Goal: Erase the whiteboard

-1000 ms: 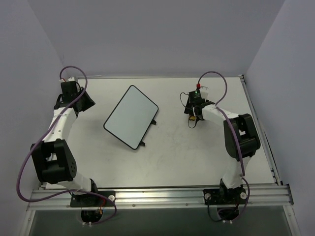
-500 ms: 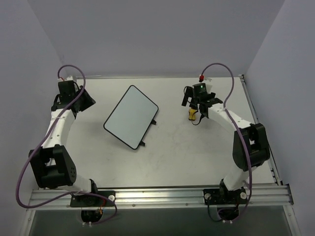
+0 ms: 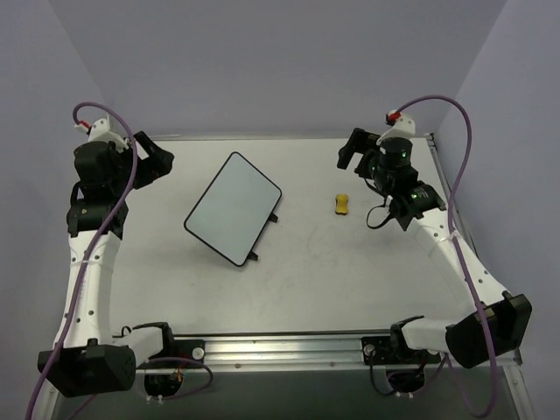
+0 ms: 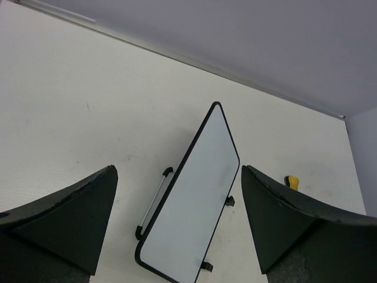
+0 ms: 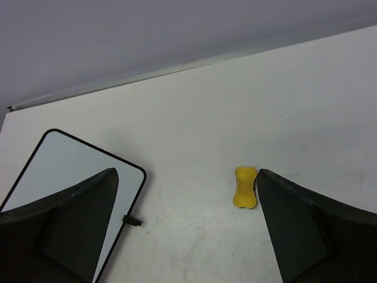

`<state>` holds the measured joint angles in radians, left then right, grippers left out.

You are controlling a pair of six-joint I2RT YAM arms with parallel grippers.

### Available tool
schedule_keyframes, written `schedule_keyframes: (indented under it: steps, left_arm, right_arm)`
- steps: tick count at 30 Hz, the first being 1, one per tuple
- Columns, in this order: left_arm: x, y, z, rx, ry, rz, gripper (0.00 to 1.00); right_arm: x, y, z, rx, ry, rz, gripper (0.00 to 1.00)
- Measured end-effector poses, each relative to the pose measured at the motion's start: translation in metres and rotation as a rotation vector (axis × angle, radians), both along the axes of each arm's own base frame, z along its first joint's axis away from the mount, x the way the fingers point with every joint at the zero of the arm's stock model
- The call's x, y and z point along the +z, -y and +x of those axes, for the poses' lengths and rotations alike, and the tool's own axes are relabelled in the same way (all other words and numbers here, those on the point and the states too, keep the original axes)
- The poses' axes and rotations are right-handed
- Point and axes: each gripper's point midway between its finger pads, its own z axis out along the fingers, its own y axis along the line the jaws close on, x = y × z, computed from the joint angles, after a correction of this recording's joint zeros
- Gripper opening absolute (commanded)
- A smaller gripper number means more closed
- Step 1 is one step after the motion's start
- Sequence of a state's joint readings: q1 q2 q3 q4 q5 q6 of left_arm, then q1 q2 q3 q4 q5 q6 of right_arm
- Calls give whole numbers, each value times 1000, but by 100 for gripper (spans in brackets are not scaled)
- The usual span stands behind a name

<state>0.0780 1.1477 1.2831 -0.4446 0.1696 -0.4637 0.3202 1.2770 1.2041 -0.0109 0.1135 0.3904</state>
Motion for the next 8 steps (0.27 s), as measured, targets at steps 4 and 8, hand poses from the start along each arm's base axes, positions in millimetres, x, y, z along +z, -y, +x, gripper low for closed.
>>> schedule_keyframes:
  steps: [4, 8]
  left_arm:
    - [17, 5, -11, -15, 48, 5, 94]
    - [16, 9, -11, -36, 46, -1, 94]
  right_arm:
    - [4, 2, -8, 3, 14, 4, 100]
    - [-16, 4, -14, 3, -16, -8, 100]
